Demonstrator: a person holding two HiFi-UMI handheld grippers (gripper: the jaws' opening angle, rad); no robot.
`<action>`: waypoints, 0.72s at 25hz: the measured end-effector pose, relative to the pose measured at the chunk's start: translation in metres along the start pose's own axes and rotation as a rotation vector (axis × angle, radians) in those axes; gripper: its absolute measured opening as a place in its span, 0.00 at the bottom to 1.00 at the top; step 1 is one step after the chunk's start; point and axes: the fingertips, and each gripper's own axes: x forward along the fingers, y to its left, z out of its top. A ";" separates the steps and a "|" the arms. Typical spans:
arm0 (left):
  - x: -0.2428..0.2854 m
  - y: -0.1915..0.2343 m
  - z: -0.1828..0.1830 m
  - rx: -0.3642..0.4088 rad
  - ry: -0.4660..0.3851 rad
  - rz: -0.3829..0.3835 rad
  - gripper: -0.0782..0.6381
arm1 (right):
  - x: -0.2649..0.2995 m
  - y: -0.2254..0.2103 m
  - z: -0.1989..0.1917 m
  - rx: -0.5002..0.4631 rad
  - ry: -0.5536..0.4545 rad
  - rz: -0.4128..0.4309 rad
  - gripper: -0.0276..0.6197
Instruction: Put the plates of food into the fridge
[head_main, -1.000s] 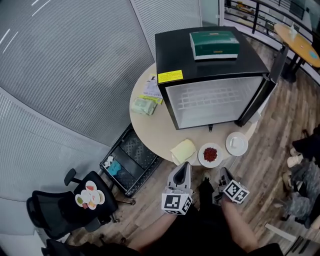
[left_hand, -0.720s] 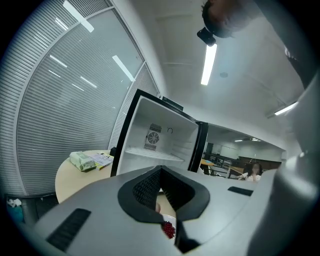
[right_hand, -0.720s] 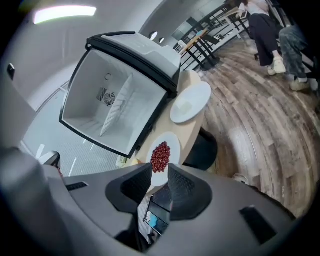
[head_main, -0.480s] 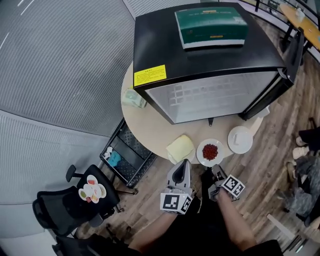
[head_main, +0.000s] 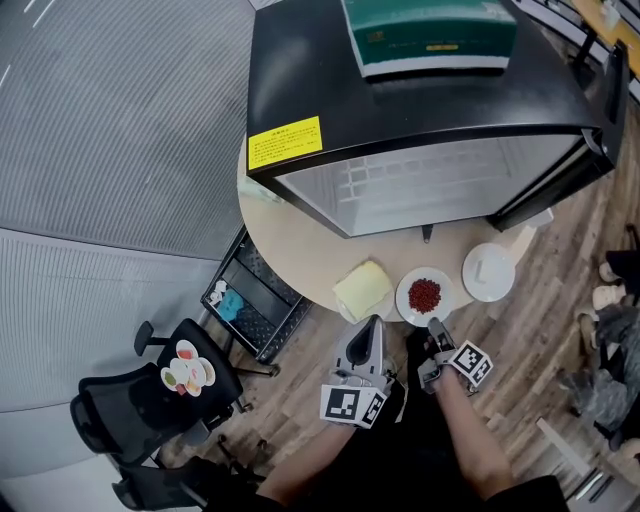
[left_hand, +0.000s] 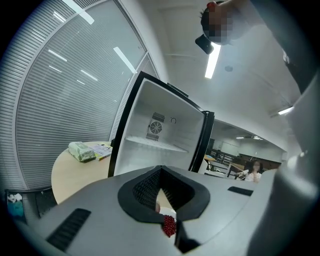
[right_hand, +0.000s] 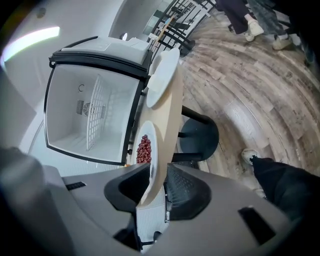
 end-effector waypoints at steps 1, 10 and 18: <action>0.000 0.001 0.000 0.000 0.001 0.001 0.11 | 0.001 0.001 -0.001 0.021 0.001 0.006 0.21; -0.001 0.001 -0.001 0.000 0.000 -0.001 0.11 | -0.001 0.002 -0.001 0.012 -0.001 0.016 0.11; -0.009 -0.004 0.006 -0.003 -0.021 -0.024 0.11 | -0.017 0.011 -0.007 0.047 -0.022 0.083 0.07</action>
